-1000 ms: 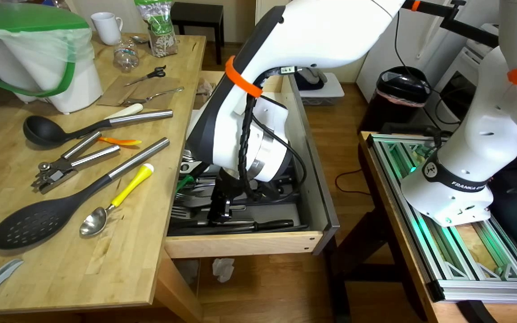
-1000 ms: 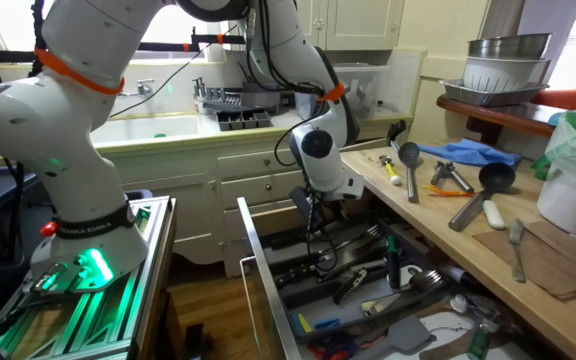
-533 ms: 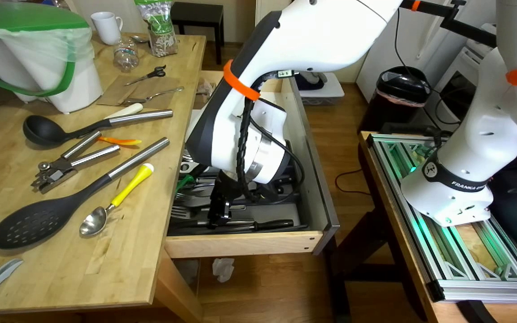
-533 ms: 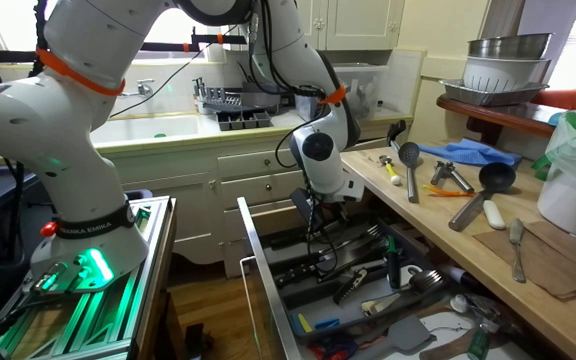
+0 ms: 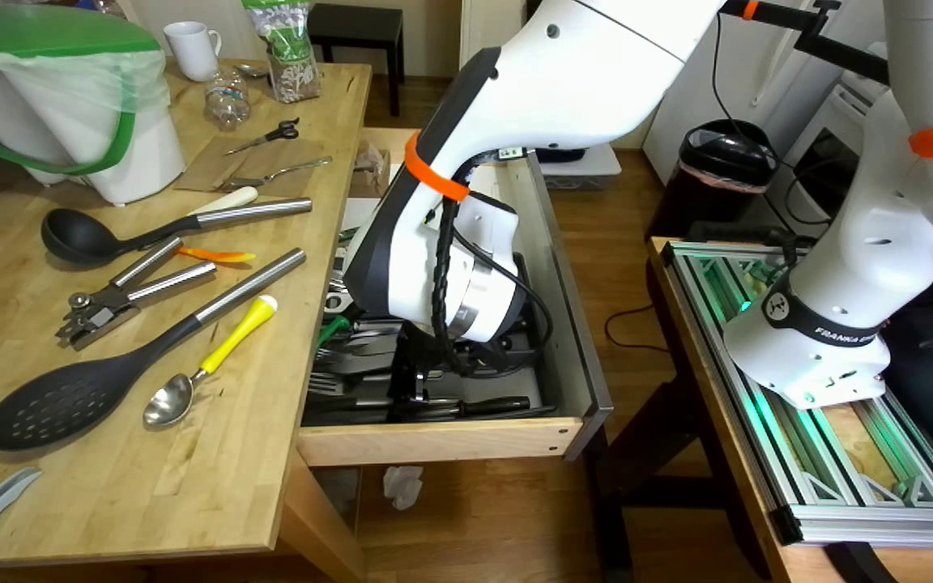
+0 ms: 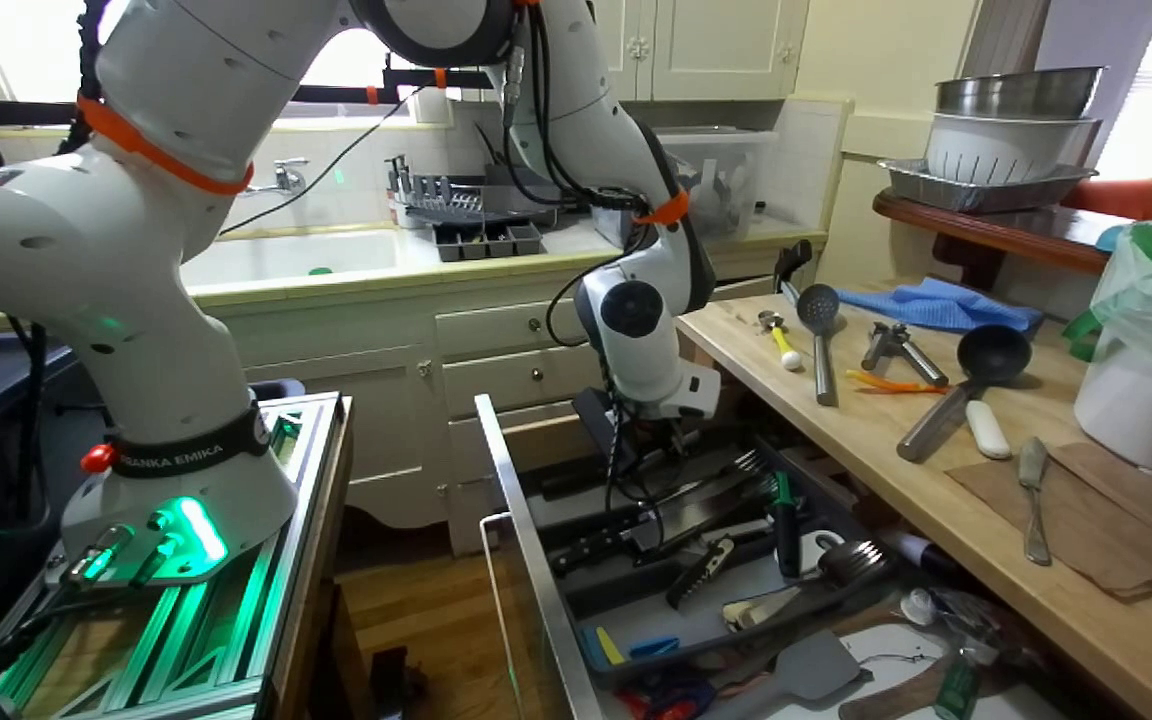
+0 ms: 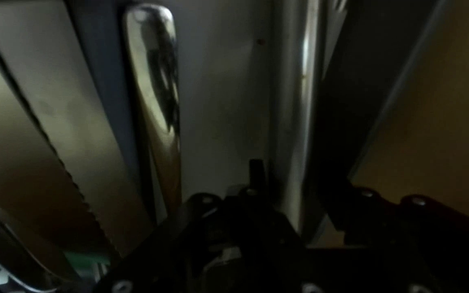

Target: Remove the black ladle from the open drawer and put it on top of the counter.

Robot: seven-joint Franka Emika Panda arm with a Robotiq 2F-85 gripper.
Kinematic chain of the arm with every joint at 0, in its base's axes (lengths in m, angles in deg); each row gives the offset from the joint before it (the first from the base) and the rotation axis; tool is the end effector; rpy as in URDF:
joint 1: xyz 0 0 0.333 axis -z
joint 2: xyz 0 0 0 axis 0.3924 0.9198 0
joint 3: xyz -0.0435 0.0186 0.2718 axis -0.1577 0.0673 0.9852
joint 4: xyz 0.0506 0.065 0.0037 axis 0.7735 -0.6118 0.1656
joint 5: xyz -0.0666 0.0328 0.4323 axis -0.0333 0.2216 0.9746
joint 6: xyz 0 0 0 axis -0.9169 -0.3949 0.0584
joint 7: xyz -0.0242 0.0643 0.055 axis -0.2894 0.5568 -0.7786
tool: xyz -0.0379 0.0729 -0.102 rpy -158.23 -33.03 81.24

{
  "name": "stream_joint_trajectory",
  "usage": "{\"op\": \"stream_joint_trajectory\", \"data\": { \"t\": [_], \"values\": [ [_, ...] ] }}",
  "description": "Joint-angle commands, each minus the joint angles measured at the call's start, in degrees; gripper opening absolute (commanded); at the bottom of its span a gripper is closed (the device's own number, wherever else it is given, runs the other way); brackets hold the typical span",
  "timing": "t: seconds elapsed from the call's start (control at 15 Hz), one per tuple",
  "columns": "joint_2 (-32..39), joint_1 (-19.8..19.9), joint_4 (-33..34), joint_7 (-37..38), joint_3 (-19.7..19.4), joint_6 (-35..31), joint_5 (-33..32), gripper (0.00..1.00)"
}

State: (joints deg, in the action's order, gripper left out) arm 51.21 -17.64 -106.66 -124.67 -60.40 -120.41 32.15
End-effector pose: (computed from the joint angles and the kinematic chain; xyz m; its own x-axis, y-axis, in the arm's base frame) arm 0.5218 0.0420 -0.0217 0.9094 0.1155 0.3995 0.2332 -0.9370 -0.2600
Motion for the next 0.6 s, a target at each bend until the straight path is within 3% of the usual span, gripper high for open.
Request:
{"op": "stream_joint_trajectory", "data": {
  "t": [0.0, 0.07, 0.13, 0.53],
  "values": [
    [2.00, -0.53, 0.92, -0.32, -0.11, -0.01, -0.62, 0.28],
    [2.05, -0.58, 0.90, -0.26, -0.15, -0.20, -0.68, 0.08],
    [2.07, -0.57, 0.84, -0.13, -0.31, -0.34, -0.93, 0.04],
    [-5.30, -2.47, -6.50, 7.87, -0.12, -5.50, -5.66, 0.06]
  ]
}}
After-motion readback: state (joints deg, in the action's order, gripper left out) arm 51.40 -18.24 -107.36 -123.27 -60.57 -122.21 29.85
